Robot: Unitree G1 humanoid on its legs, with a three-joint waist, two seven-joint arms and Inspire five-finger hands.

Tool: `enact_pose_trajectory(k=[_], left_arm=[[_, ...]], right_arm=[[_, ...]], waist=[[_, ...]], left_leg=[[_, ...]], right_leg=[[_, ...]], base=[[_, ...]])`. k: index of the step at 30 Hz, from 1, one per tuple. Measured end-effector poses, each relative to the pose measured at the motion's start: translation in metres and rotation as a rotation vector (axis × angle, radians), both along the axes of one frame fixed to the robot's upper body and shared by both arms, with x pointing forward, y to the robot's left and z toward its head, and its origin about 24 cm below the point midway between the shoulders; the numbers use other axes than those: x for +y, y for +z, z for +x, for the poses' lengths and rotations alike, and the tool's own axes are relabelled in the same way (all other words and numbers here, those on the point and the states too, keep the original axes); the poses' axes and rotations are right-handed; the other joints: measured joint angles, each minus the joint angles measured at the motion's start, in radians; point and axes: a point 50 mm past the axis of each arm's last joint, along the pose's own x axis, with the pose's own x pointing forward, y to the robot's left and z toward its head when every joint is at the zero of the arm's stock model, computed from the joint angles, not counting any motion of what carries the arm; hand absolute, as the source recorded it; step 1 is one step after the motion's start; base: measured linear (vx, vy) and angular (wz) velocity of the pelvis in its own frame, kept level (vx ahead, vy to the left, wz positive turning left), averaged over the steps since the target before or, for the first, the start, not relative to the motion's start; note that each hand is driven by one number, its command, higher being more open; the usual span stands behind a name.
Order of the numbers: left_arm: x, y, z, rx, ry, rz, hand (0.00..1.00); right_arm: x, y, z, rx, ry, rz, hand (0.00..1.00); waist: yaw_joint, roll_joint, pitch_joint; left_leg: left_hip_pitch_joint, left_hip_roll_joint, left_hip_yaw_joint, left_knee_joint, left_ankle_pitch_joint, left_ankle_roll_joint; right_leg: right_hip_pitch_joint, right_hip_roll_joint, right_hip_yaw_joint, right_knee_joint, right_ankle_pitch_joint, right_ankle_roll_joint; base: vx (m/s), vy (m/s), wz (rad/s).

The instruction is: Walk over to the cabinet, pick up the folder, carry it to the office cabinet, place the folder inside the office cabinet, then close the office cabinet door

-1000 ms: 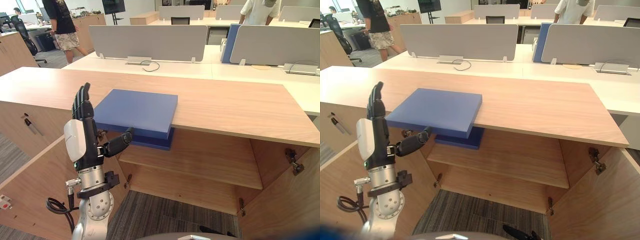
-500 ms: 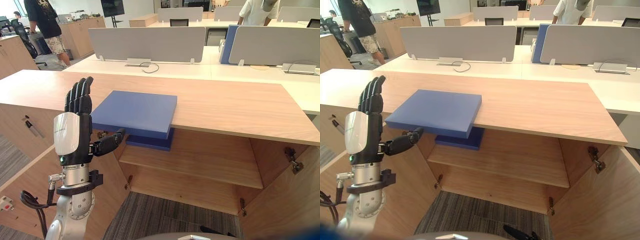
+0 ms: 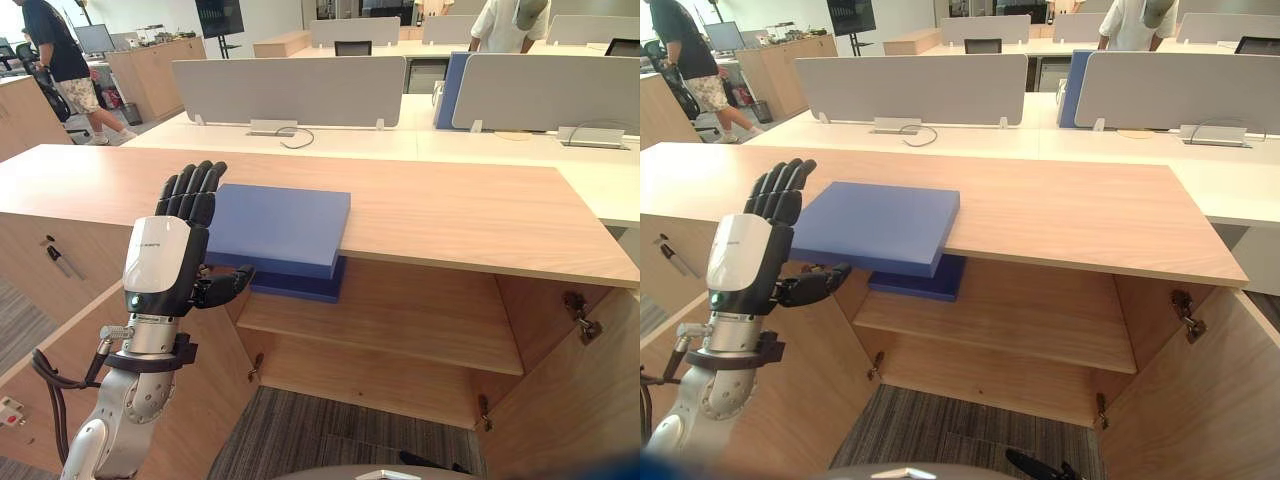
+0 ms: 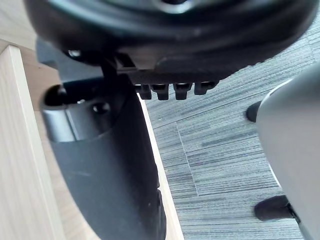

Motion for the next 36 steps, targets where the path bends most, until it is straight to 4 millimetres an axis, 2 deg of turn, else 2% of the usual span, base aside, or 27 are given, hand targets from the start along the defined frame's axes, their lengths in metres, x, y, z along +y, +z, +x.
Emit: enact_pose_trajectory(k=[6,10,15,21,30,31,35,36], left_arm=[[0.007,-0.005,0.005,0.075,-0.016,0.075,1.0],[0.013,-0.012,0.016,0.124,-0.011,0.155,1.0],[0.021,-0.012,0.031,0.146,0.005,0.247,1.0],[0.018,-0.012,0.045,0.153,-0.015,0.306,1.0],[0.009,-0.031,0.063,0.243,-0.055,0.35,1.0],[0.009,-0.033,0.064,0.258,-0.054,0.357,0.0],[0.009,-0.04,0.066,0.301,-0.058,0.365,0.0],[0.008,-0.035,0.071,0.275,-0.06,0.363,0.0]], right_arm=[[0.0,0.0,-0.001,-0.002,-0.002,0.013,1.0],[-0.001,0.0,-0.001,-0.004,0.001,0.013,1.0],[-0.002,0.001,0.0,-0.013,0.004,0.009,1.0],[0.0,0.002,0.004,-0.023,0.044,0.002,1.0],[0.0,0.003,0.011,-0.041,0.051,0.002,1.0],[0.0,0.003,0.012,-0.042,0.052,0.002,1.0],[0.0,0.003,0.012,-0.042,0.052,0.002,1.0],[0.0,0.003,0.011,-0.039,0.052,0.004,1.0]], waist=[[-0.006,-0.003,-0.003],[-0.012,0.0,0.0],[-0.018,-0.006,0.007],[-0.024,-0.012,0.015],[-0.045,-0.009,0.025],[-0.048,-0.01,0.026],[-0.049,-0.012,0.028],[-0.048,-0.016,0.029]], left_leg=[[0.0,0.004,0.005,0.0,0.0,-0.001],[0.01,0.005,0.005,-0.002,0.001,-0.001],[0.014,0.005,0.006,-0.002,0.0,-0.001],[0.013,0.004,0.006,-0.002,-0.002,-0.004],[0.014,0.005,0.01,-0.002,-0.004,-0.007],[0.014,0.005,0.012,-0.002,-0.004,-0.008],[0.018,0.005,0.022,-0.002,-0.005,-0.009],[0.019,0.005,0.023,-0.003,-0.005,-0.009]], right_leg=[[-0.003,0.004,0.006,0.0,0.002,-0.004],[0.005,0.004,0.005,-0.001,0.001,-0.006],[0.01,0.003,0.005,-0.007,0.0,-0.006],[0.014,0.003,0.005,-0.016,0.001,-0.006],[0.016,0.005,0.008,-0.022,0.001,-0.007],[0.016,0.005,0.009,-0.022,0.001,-0.007],[0.016,0.004,0.017,-0.022,0.001,-0.007],[0.016,0.004,0.017,-0.021,0.001,-0.008]], base=[[0.0,0.002,-0.01],[0.0,0.0,0.0],[0.0,0.0,0.0],[0.0,0.0,0.0],[0.0,0.0,0.0],[0.0,0.009,-0.03],[-0.01,0.018,-0.05],[0.0,0.0,0.0]])
